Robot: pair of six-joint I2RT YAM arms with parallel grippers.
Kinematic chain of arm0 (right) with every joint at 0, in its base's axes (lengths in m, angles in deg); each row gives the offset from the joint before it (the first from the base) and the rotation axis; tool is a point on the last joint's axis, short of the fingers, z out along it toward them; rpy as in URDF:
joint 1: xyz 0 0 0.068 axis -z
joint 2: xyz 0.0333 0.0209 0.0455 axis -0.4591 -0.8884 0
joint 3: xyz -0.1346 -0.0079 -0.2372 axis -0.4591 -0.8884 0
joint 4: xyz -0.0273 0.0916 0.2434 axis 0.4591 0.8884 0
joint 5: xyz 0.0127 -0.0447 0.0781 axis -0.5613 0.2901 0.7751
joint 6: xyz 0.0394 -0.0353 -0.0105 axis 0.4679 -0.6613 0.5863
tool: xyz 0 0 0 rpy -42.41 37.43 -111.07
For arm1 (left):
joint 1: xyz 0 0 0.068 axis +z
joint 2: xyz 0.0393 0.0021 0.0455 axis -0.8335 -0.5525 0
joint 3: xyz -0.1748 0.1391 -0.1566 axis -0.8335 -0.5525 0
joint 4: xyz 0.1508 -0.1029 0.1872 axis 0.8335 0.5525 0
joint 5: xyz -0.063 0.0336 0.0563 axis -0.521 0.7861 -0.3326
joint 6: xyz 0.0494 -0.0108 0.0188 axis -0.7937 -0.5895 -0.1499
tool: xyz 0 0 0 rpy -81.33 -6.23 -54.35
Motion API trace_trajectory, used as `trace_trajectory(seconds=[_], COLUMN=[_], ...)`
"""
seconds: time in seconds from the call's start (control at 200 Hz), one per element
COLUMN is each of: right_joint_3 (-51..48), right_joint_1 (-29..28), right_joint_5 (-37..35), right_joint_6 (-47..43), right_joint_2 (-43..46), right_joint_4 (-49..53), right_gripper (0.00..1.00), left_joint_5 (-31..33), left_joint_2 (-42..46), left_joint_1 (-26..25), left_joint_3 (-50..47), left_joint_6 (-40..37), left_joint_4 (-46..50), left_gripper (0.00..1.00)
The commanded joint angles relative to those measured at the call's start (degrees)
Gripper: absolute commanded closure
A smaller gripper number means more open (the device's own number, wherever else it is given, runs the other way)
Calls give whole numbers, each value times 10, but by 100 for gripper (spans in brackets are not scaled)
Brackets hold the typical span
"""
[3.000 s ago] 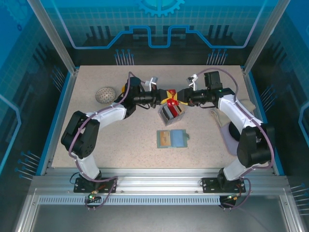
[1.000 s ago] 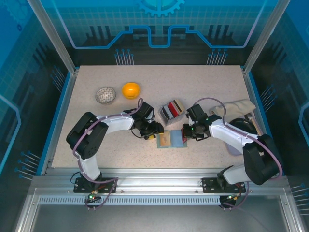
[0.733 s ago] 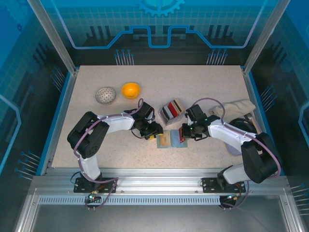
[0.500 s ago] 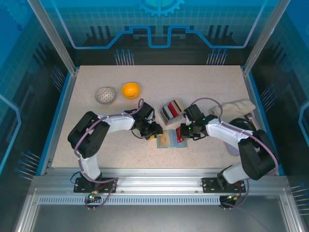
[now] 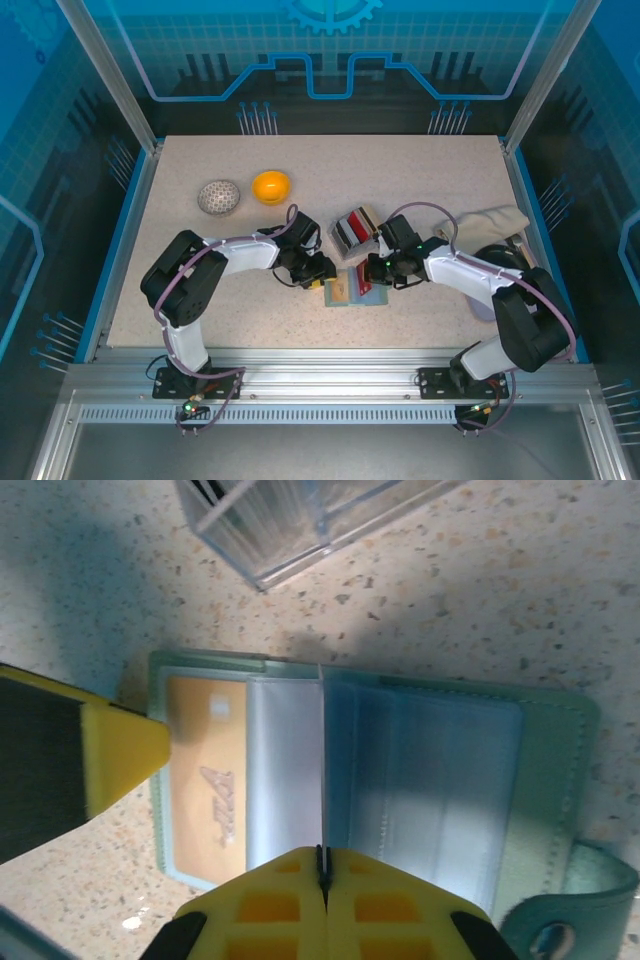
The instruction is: Put the credit cards into the card holder
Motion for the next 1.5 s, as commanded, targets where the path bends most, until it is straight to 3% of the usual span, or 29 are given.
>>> trace_trajectory(seconds=[0.0,0.275,0.615,1.115,1.496], right_joint_3=[2,12,32,25,39], right_joint_1=[-8,-7,-4,-8,-16], right_joint_5=[39,50,-122,-127,-81], right_joint_6=[19,21,-23,-16,-7], right_joint_2=[23,7,48,7,-12], right_joint_4=[-20,-22,140,121,87], right_gripper=[100,100,100,100,100], left_joint_5=[-9,-9,-6,-9,-13], left_joint_2=[-30,-30,-25,-26,-32], left_joint_1=[-17,-17,-17,-17,-17], left_joint_3=[-8,-3,-4,-2,-1], left_joint_6=[-5,-6,-8,-10,-10], left_joint_4=[-12,-9,-6,-4,-7], left_gripper=[63,64,67,68,68])
